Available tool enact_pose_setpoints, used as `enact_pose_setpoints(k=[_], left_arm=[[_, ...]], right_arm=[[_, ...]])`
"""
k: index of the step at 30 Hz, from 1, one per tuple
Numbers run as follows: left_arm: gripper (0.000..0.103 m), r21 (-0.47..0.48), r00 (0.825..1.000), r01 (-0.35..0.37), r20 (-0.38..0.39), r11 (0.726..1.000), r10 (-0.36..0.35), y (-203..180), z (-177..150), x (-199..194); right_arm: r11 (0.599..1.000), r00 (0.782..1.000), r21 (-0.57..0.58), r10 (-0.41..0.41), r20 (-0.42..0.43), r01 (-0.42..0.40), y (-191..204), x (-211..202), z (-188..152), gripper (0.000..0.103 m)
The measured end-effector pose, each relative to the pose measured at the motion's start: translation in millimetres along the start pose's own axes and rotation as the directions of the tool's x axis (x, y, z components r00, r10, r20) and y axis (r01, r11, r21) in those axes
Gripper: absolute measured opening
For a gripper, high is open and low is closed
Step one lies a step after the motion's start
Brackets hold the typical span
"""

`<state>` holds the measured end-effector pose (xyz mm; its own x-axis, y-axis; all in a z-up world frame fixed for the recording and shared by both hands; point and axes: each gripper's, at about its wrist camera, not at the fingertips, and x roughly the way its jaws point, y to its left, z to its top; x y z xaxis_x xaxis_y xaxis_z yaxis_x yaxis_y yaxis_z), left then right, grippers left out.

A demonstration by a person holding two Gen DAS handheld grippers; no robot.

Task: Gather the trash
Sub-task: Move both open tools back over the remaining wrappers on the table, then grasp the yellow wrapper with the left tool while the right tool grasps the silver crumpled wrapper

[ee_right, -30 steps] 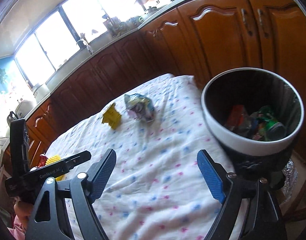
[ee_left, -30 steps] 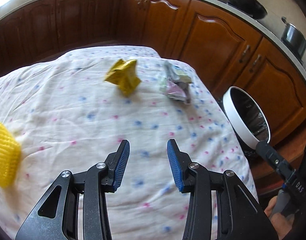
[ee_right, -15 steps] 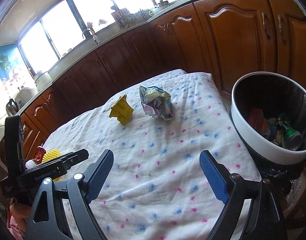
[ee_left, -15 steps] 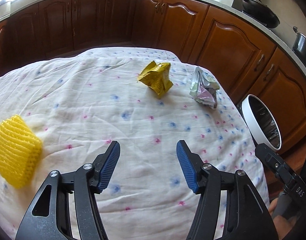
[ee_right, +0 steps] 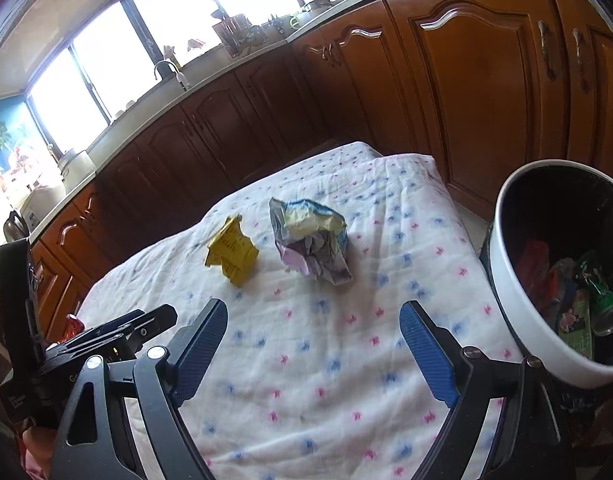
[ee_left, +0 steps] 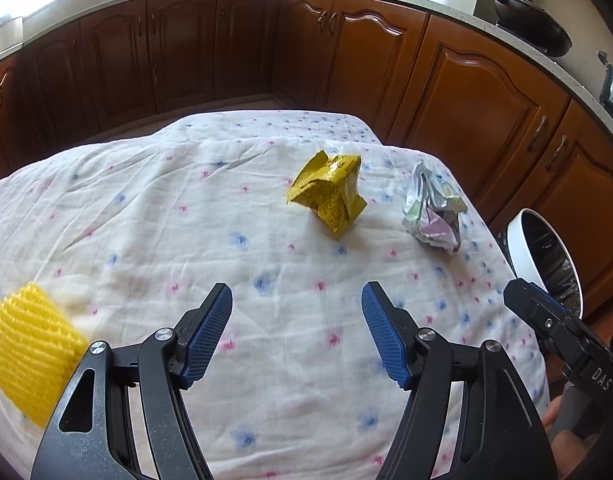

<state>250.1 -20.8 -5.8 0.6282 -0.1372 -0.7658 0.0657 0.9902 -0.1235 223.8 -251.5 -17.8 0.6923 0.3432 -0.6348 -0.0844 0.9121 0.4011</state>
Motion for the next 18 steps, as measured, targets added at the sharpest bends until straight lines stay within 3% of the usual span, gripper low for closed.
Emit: enact_pose_setpoints(k=[7,15,18], left_arm=[[0.069,0.027,1.000,-0.016,0.025,1.000,0.016,-7.9,30.3,15.6],[0.069,0.063,0.997,-0.046,0.066,0.997,0.042,-19.7,59.4,40.7],[0.069,0.082,0.997,-0.031,0.070,0.996,0.025,-23.6,63.8,50.3]], right_arm=[[1.000,1.000,-0.020,-0.004,-0.006,0.004,1.5,25.8,25.0,0.085],[1.000,0.999,0.000,0.005,-0.047,-0.005,-2.9,57.1,34.4,0.066],[1.000,0.998,0.019,0.010,-0.069,-0.008,-8.5,66.2,34.6,0.053]])
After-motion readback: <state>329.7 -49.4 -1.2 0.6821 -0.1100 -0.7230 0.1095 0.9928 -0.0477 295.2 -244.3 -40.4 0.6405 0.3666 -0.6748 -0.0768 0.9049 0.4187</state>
